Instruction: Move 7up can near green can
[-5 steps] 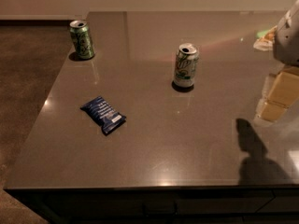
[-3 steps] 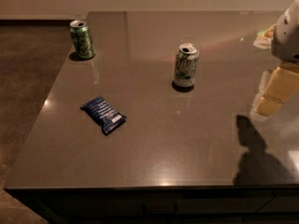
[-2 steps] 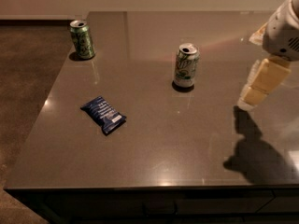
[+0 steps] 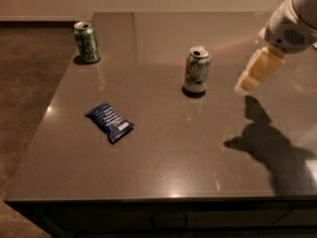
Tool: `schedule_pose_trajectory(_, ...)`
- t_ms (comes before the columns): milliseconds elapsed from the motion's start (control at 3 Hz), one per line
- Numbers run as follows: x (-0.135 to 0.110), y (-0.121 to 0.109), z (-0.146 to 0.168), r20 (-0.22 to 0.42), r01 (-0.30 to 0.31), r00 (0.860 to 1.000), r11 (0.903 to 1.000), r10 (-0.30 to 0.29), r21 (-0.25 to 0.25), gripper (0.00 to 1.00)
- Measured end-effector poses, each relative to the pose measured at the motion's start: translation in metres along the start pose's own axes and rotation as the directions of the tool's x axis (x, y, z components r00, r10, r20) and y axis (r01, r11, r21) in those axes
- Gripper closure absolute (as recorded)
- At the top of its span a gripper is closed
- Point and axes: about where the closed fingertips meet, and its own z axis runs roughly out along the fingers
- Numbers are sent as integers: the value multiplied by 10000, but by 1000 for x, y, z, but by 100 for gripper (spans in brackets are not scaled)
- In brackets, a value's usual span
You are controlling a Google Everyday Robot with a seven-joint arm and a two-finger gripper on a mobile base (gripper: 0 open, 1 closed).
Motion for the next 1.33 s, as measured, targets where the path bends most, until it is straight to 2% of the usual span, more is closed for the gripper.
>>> schedule_pose_trajectory(333, -8, -21, 15, 353, -553, 9979, 9984, 548, 119, 0)
schedule_pose_trajectory(667, -15, -36, 32, 646, -990, 9930, 9951, 988, 2, 0)
schedule_pose_trajectory(1333, -48, -45, 72, 1393, -1246, 9815, 9906, 1314, -565, 0)
